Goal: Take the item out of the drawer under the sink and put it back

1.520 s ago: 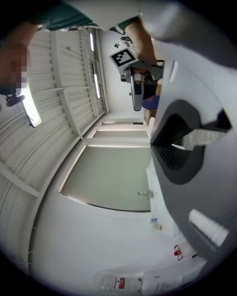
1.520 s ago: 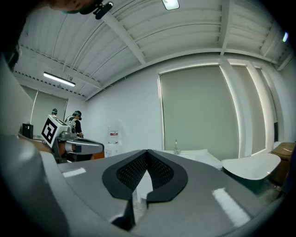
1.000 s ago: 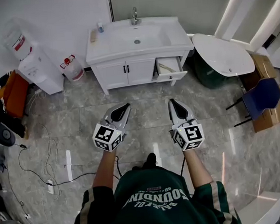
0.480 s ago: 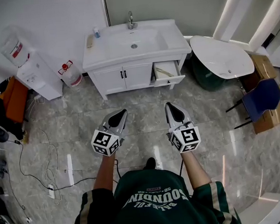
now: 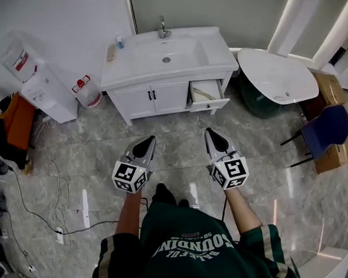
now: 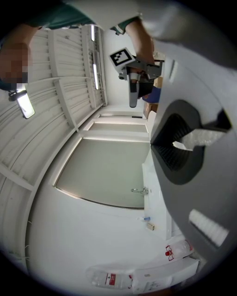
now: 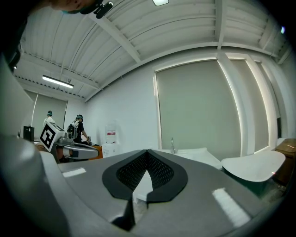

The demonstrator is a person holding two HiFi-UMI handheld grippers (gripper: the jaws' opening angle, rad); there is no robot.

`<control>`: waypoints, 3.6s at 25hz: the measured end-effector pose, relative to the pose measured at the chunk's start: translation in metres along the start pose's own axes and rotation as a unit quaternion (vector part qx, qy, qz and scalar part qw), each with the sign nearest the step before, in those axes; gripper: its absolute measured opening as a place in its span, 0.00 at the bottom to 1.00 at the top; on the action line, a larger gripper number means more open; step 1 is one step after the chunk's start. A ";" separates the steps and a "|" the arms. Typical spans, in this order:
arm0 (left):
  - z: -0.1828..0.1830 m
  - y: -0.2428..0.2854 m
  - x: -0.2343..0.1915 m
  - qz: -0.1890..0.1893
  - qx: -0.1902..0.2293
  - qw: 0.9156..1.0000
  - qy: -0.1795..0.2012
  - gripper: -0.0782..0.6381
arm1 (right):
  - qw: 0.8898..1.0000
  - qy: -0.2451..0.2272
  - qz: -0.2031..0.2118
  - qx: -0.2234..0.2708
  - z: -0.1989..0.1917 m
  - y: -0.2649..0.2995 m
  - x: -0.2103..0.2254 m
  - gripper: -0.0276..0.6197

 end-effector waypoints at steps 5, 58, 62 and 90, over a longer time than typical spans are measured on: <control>-0.003 0.027 -0.010 -0.002 0.000 1.000 -0.002 0.18 | 1.000 0.002 0.001 -0.003 -0.006 0.018 0.017 0.05; 0.010 0.455 -0.220 -0.181 -0.061 0.981 0.012 0.18 | 0.987 0.045 -0.124 -0.089 -0.045 0.368 0.279 0.05; 0.008 0.465 -0.206 -0.189 -0.068 0.980 0.015 0.18 | 0.987 0.048 -0.126 -0.087 -0.043 0.360 0.293 0.05; -0.091 0.543 -0.060 -0.337 -0.195 0.905 0.169 0.34 | 0.958 0.128 -0.224 -0.122 -0.119 0.236 0.373 0.05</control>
Point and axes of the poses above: the fingertips, and each gripper's own axes: y forward along the fingers, x to its right, z out of its top, the point moved 1 cm from there along -y, backward along the fingers, and after that the axes turned 5 degrees about z, right-handed, at the moved point
